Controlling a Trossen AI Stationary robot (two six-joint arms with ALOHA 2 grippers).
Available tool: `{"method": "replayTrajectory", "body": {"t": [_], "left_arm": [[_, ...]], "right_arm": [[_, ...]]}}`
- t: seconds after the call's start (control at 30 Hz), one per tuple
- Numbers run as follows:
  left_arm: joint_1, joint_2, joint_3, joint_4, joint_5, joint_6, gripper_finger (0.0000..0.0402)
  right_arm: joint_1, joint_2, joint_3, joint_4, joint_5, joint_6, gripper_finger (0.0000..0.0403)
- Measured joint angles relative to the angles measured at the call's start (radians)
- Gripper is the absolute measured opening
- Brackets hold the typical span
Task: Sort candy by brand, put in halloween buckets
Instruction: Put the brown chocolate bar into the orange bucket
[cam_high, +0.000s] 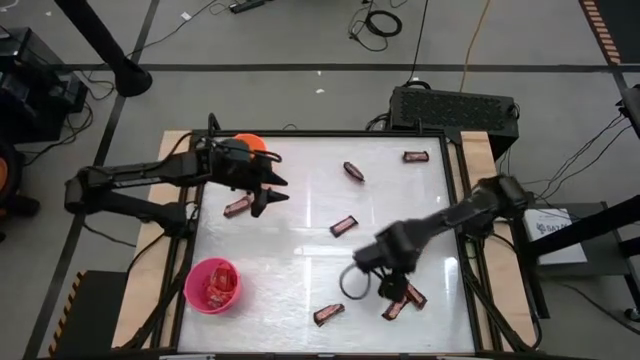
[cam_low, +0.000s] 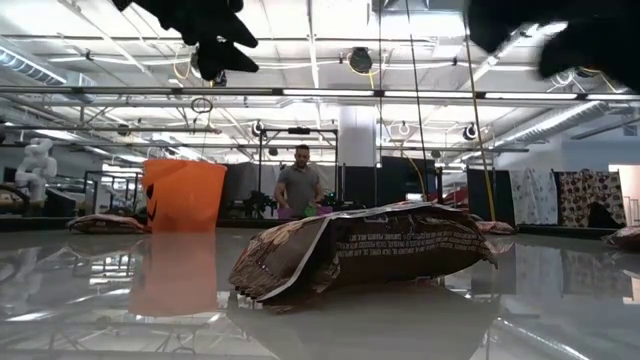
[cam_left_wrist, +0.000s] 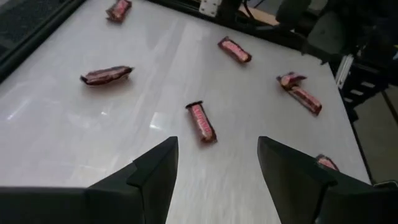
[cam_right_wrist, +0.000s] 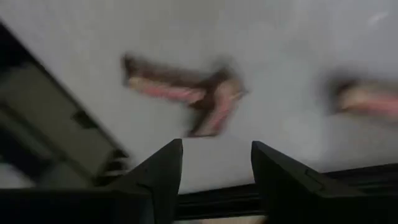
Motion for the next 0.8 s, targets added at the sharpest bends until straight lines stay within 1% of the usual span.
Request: {"method": "replayTrajectory", "body": {"t": [0.13, 0.2, 0.3, 0.4, 0.6, 0.8], "left_arm": [[0.0, 0.03, 0.0, 0.033, 0.004, -0.026, 0.0226], [0.0, 0.039, 0.0, 0.045, 0.004, -0.034, 0.0226], [0.0, 0.048, 0.0, 0.053, 0.005, -0.053, 0.0226], [0.0, 0.053, 0.0, 0.062, 0.005, -0.059, 0.0226], [0.0, 0.053, 0.0, 0.064, 0.005, -0.08, 0.0226], [0.0, 0.053, 0.0, 0.064, 0.004, -0.098, 0.0226]], "right_arm": [[0.07, -0.081, -0.173, 0.23, -0.014, 0.272, 0.0183], [0.097, -0.102, -0.238, 0.339, -0.006, 0.352, 0.0183], [0.12, -0.101, -0.316, 0.428, 0.009, 0.435, 0.0183], [0.126, -0.092, -0.372, 0.476, 0.045, 0.473, 0.0183], [0.123, -0.088, -0.455, 0.471, 0.1, 0.528, 0.0183], [0.123, -0.088, -0.481, 0.48, 0.105, 0.512, 0.0182]]}}
